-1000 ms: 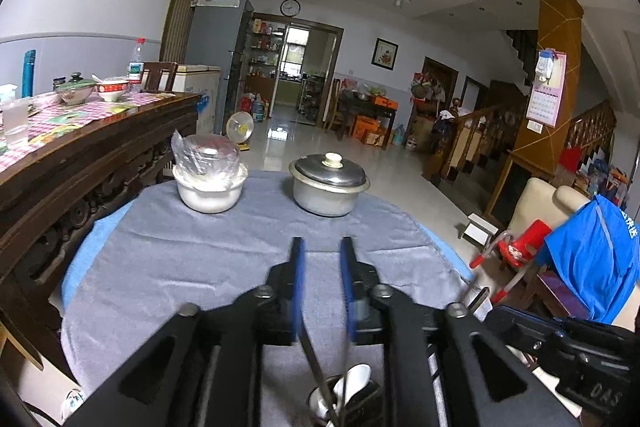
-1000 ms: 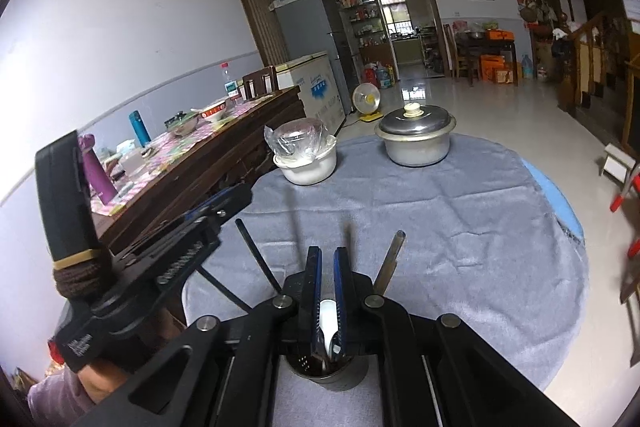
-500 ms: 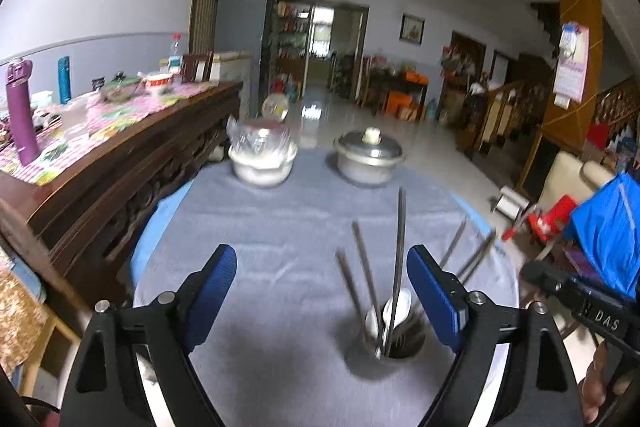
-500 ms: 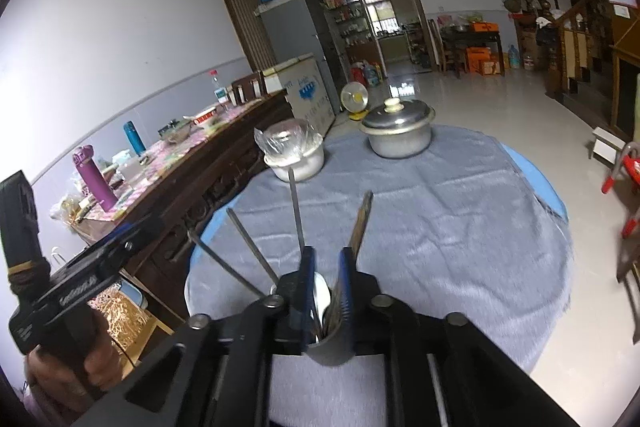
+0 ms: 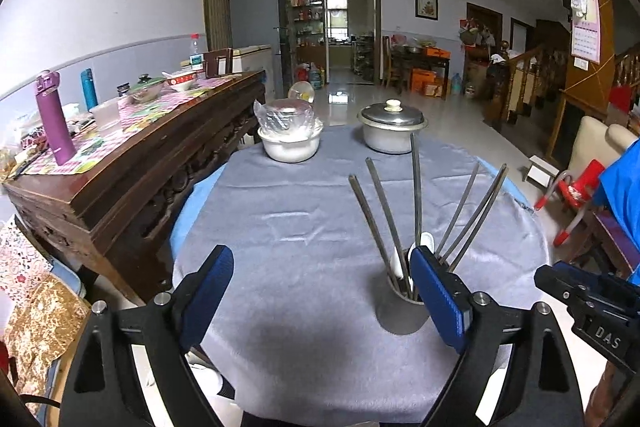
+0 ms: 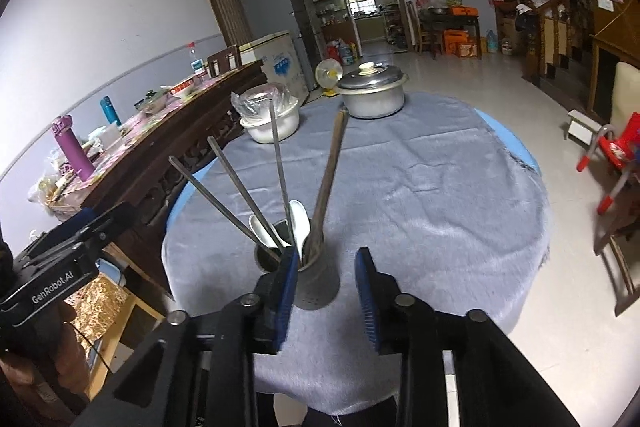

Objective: Organize utensils

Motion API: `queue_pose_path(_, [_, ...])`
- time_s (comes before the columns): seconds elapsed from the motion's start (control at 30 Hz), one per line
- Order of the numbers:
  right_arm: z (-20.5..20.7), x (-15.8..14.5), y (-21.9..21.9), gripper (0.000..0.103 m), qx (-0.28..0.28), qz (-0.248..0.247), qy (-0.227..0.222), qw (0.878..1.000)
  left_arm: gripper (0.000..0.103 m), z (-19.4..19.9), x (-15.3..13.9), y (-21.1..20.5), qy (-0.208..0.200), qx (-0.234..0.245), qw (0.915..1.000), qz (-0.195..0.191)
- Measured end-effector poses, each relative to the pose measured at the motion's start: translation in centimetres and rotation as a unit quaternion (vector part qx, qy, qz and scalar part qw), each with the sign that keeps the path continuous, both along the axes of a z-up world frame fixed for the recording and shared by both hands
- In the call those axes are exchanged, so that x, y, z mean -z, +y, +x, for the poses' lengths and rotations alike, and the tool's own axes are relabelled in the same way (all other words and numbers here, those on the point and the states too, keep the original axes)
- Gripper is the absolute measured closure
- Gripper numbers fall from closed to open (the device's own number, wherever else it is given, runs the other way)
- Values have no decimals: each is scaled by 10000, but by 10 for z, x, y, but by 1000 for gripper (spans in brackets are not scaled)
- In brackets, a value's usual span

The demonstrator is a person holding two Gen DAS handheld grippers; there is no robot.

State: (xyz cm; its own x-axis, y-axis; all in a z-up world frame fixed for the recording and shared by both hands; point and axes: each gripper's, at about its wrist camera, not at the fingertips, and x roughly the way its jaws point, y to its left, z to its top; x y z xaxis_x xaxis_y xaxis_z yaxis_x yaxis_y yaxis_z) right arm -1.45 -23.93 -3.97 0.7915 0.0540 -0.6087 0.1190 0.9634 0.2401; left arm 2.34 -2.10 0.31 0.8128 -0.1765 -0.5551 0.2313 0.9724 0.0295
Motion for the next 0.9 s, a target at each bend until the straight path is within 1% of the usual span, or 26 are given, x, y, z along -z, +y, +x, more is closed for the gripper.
queue_pose_path(0.03, [-4, 0, 1, 45, 17, 11, -43, 10000, 13, -3, 1, 0, -15, -8, 10000, 28])
queue_pose_path(0.07, [-7, 0, 2, 44, 15, 1, -72, 10000, 12, -5, 1, 1, -40, -29, 10000, 51])
queue_pose_path(0.17, [-14, -1, 10, 44, 57, -201, -123, 9997, 12, -9, 3, 4, -54, -132, 9999, 57])
queue_pose_path(0.3, [-19, -5, 16, 44, 114, -207, -192, 9995, 12, -18, 4, 11, -78, -269, 9995, 111])
queue_pose_path(0.37, [-23, -4, 19, 43, 244, -279, -223, 9991, 12, -24, 3, 15, -91, -355, 9993, 120])
queue_pose_path(0.53, [-33, -2, 28, 42, 340, -226, -195, 9990, 12, -46, -2, 29, -169, -522, 9985, -33])
queue_pose_path(0.57, [-35, -3, 30, 42, 349, -260, -218, 9988, 12, -50, -4, 32, -237, -531, 9983, -42])
queue_pose_path(0.67, [-36, -4, 33, 41, 448, -385, -320, 9977, 12, -47, -8, 32, -295, -530, 9982, 36])
queue_pose_path(0.8, [-33, -1, 31, 41, 582, -266, -383, 9972, 12, -44, -8, 33, -299, -554, 9979, 156])
queue_pose_path(0.9, [-33, 1, 35, 41, 604, -325, -416, 9968, 12, -44, -6, 37, -243, -547, 9981, 158])
